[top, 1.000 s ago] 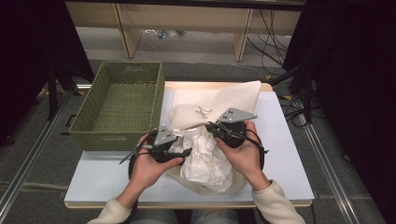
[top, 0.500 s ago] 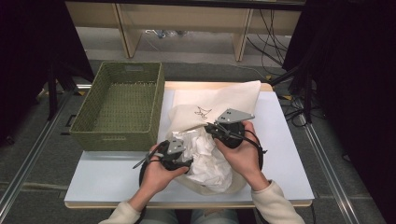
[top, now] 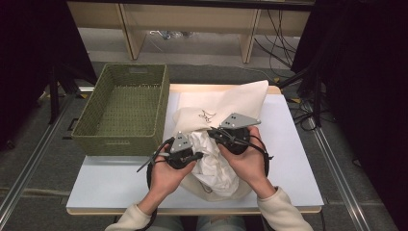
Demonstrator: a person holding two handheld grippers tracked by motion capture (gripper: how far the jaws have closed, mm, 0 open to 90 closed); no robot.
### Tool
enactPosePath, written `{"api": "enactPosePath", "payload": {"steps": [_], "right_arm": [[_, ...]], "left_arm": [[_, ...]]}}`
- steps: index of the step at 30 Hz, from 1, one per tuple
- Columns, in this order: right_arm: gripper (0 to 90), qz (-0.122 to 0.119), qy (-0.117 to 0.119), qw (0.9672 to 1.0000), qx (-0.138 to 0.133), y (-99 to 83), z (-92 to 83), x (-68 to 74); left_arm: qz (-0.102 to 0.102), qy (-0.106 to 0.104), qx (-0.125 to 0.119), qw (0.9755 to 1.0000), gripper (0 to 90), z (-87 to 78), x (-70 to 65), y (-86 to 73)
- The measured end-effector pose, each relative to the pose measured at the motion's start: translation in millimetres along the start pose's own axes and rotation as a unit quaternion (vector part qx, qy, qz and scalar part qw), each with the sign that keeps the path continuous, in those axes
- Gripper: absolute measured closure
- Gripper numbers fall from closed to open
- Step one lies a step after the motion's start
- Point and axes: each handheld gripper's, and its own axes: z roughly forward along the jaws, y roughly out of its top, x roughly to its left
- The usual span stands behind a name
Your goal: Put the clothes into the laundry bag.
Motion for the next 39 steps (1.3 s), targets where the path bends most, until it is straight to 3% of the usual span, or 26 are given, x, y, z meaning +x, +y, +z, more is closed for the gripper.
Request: {"api": "enactPosePath", "payload": {"steps": [4, 7, 10, 14, 15, 16, 18, 21, 23, 25, 29, 31, 34, 38, 39], "right_arm": [[88.4, 0.003, 0.013, 0.9997, -0.021, 6.8, -9.6, 7.0], [88.4, 0.0, 0.011, 0.9996, -0.025, 7.7, -11.9, 5.0], [88.3, 0.011, 0.002, 0.9999, -0.009, 0.5, -4.6, -3.8], [88.2, 0.01, -0.005, 0.9999, 0.003, -3.6, -1.0, -10.6], [88.1, 0.012, -0.007, 0.9999, 0.003, -3.6, -1.1, -11.8], [88.1, 0.014, -0.011, 0.9998, 0.003, -3.6, -1.3, -12.4], [88.0, 0.015, -0.013, 0.9998, 0.005, -3.6, -2.6, -14.0], [87.9, 0.017, -0.015, 0.9997, 0.004, -4.3, -3.0, -14.7], [87.8, 0.02, -0.016, 0.9997, 0.005, -3.6, -3.1, -14.1], [87.8, 0.019, -0.018, 0.9996, 0.005, -2.9, -2.5, -13.1], [87.8, 0.019, -0.018, 0.9996, 0.011, -3.1, -3.2, -12.4], [87.8, 0.019, -0.019, 0.9996, 0.009, -3.0, -3.5, -12.5], [87.7, 0.012, -0.021, 0.9997, 0.006, -3.1, -3.8, -14.1], [87.7, 0.02, -0.017, 0.9996, 0.01, -3.3, -3.6, -11.9], [87.7, 0.011, -0.015, 0.9998, 0.009, -3.1, -3.2, -12.8]], "left_arm": [[0.024, 0.021, -0.006, 0.9995, 82.8, 4.4, 0.8, 11.6], [0.036, 0.055, 0.035, 0.9972, 80.8, 29.1, 18.1, 1.3], [0.009, 0.064, 0.057, 0.9963, 72.4, 51.8, 31.8, -16.0], [0.015, 0.046, 0.054, 0.9973, 55.0, 36.7, 27.3, -16.2], [0.005, 0.044, 0.061, 0.9971, 47.9, 29.1, 23.9, -16.1], [0.022, 0.034, 0.052, 0.9978, 41.8, 17.3, 23.8, -14.8], [0.027, 0.03, 0.036, 0.9985, 31.1, -6.8, 20.3, -14.9], [0.022, 0.022, 0.028, 0.9991, 27.7, -40.5, 19.2, -18.5], [0.028, 0.034, 0.024, 0.9987, 27.2, -54.3, 19.8, -22.4], [0.021, 0.035, 0.025, 0.9989, 27.0, -60.8, 20.8, -26.9], [0.018, 0.044, 0.028, 0.9985, 27.7, -58.8, 25.6, -31.1], [0.027, 0.05, 0.038, 0.9977, 29.2, -54.3, 30.8, -31.4], [0.016, 0.047, 0.042, 0.9979, 32.5, -44.9, 33.1, -31.7], [0.01, 0.007, 0.032, 0.9994, 35.8, -33.7, 21.2, -29.7], [0.007, -0.002, 0.026, 0.9996, 35.7, -32.3, 14.4, -27.4]]}}
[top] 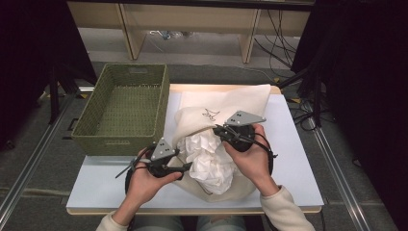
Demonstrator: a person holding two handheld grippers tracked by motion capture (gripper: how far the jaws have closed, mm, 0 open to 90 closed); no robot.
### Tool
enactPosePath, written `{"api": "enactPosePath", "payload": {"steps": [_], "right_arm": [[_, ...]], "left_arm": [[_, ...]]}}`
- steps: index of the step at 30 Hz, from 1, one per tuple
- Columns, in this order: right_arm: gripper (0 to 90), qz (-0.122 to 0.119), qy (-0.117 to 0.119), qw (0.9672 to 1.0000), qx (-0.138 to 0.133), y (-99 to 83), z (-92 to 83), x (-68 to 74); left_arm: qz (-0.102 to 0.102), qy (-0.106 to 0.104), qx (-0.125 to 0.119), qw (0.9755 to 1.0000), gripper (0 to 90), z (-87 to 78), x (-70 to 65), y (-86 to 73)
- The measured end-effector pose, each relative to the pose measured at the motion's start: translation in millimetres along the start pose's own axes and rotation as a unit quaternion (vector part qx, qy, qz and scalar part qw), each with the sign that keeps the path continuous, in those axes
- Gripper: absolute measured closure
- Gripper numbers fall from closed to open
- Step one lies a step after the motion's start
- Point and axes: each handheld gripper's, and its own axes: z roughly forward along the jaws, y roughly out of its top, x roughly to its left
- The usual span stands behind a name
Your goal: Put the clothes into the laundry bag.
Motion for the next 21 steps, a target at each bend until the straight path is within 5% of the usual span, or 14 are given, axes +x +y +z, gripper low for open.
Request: {"api": "enactPosePath", "payload": {"steps": [4, 5, 7, 8, 11, 15, 21], "right_arm": [[87.6, 0.003, 0.0, 1.0, 0.003, -0.2, 1.3, 2.0], [87.6, -0.002, -0.003, 1.0, 0.001, -0.2, 1.6, 1.8], [87.5, 0.0, -0.001, 1.0, 0.003, -0.2, 1.9, 2.6], [87.5, 0.0, -0.001, 1.0, 0.003, -0.2, 1.9, 2.6], [87.5, 0.0, -0.001, 1.0, 0.004, -0.9, 2.5, 2.2], [87.5, 0.001, 0.002, 1.0, 0.002, -1.7, 3.8, 1.9], [87.5, 0.001, 0.004, 1.0, 0.008, -2.1, 4.9, 2.8]], "left_arm": [[0.014, -0.023, -0.01, 0.9996, 31.7, 8.1, -15.6, 9.8], [0.034, -0.019, -0.003, 0.9993, 29.1, 13.0, -20.6, 13.1], [0.034, -0.021, -0.005, 0.9992, 23.4, 24.1, -29.1, 16.1], [0.06, -0.021, 0.008, 0.998, 21.9, 29.5, -30.2, 18.3], [0.06, -0.007, 0.016, 0.998, 21.5, 52.8, -34.1, 17.6], [0.077, 0.024, 0.038, 0.996, 33.9, 68.9, -31.6, 15.8], [0.088, 0.055, 0.037, 0.9939, 57.7, 77.5, -23.1, 16.1]]}}
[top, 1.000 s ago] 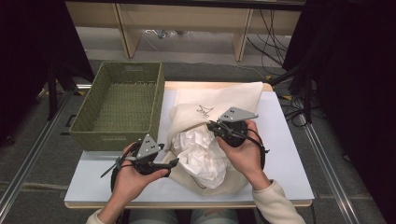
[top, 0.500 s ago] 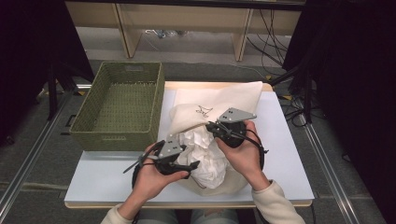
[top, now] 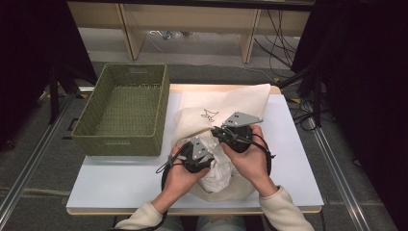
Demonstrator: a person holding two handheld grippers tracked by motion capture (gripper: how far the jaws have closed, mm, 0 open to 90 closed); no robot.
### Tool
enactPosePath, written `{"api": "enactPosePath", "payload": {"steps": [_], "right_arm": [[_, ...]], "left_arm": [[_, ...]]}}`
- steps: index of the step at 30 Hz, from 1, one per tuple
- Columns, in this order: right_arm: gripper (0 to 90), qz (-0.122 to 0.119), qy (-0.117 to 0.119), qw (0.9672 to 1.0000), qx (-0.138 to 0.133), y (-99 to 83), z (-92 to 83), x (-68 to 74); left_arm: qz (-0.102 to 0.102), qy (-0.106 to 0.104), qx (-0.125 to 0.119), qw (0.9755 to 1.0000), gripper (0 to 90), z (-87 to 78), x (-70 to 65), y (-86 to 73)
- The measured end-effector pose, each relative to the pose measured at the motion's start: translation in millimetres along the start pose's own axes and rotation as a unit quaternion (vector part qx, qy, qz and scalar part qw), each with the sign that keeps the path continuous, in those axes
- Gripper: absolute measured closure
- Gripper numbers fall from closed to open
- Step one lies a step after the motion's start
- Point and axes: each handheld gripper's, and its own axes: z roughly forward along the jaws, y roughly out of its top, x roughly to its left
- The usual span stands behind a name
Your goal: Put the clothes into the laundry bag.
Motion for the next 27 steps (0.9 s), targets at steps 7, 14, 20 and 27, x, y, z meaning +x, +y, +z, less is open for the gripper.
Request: {"api": "enactPosePath", "payload": {"steps": [7, 14, 20, 27], "right_arm": [[87.8, 0.008, 0.011, 0.9999, -0.006, 1.8, -1.3, 6.6], [88.0, -0.012, 0.003, 0.9987, -0.048, 11.5, -15.5, 9.3], [87.9, 0.017, 0.0, 0.9998, -0.013, 0.7, -3.6, -1.4], [87.7, 0.013, -0.004, 0.9998, -0.013, 1.0, -4.2, -5.7]], "left_arm": [[-0.038, 0.004, -0.009, 0.9992, 77.6, 3.5, 13.6, 2.8], [-0.009, 0.042, -0.023, 0.9988, 78.6, -8.9, 32.0, 15.1], [-0.026, 0.045, -0.02, 0.9984, 68.6, 9.7, 28.4, -1.9], [-0.023, 0.021, -0.034, 0.9989, 39.1, -30.7, 23.9, 1.9]]}}
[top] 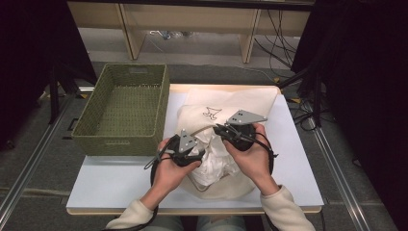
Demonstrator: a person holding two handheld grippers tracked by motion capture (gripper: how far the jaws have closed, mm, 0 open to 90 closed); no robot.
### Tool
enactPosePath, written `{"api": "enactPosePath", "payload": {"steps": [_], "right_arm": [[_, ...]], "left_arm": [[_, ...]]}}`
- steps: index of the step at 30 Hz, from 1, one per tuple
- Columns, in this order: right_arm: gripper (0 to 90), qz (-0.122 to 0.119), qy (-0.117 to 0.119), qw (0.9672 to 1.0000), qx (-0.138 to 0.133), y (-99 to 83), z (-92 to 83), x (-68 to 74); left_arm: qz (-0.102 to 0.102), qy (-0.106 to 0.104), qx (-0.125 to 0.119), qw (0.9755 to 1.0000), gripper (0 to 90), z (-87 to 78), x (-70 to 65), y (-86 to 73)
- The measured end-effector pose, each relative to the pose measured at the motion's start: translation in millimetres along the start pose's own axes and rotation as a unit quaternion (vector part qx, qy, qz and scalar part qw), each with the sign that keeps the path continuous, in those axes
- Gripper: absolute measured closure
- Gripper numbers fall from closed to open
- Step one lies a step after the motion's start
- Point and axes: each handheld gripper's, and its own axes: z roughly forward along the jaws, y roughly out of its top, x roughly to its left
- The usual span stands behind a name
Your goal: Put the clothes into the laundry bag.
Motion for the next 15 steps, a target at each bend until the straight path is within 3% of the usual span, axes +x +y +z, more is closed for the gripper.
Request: {"api": "enactPosePath", "payload": {"steps": [1, 4, 6, 7, 8, 9, 10, 12, 15], "right_arm": [[87.6, 0.0, -0.001, 1.0, 0.001, 0.0, -0.3, -0.1], [87.5, 0.001, -0.001, 1.0, 0.002, 0.3, -0.7, 0.5], [87.5, -0.002, -0.002, 1.0, 0.002, 0.5, -0.7, 0.8], [87.4, -0.002, -0.003, 1.0, 0.001, 0.5, -0.6, 1.1], [87.4, -0.002, -0.004, 1.0, 0.001, 0.4, -0.4, 1.1], [87.5, -0.001, -0.003, 1.0, 0.003, 0.3, -0.1, 1.2], [87.4, -0.002, -0.003, 1.0, -0.001, 0.0, 1.0, 1.0], [87.4, -0.001, -0.003, 1.0, 0.002, -0.2, 1.4, 1.0], [87.4, 0.007, 0.001, 0.9999, 0.01, -1.3, 2.1, 2.4]], "left_arm": [[-0.006, -0.004, -0.007, 0.9999, 36.7, -7.6, -1.9, 0.7], [0.0, -0.004, -0.035, 0.9994, 34.8, -31.8, -9.5, 3.6], [-0.001, -0.019, -0.043, 0.9989, 35.2, -40.6, -14.6, 4.6], [-0.005, -0.03, -0.042, 0.9987, 35.3, -43.1, -18.5, 4.6], [0.002, -0.037, -0.032, 0.9988, 34.9, -44.1, -21.6, 4.3], [0.005, -0.044, -0.028, 0.9986, 33.8, -41.3, -26.9, 3.3], [0.01, -0.069, -0.02, 0.9974, 31.9, -34.2, -35.2, 0.8], [0.036, -0.073, 0.006, 0.9967, 27.2, -19.1, -44.1, -3.4], [0.048, -0.078, 0.03, 0.9954, 24.5, 9.2, -55.2, -9.2]]}}
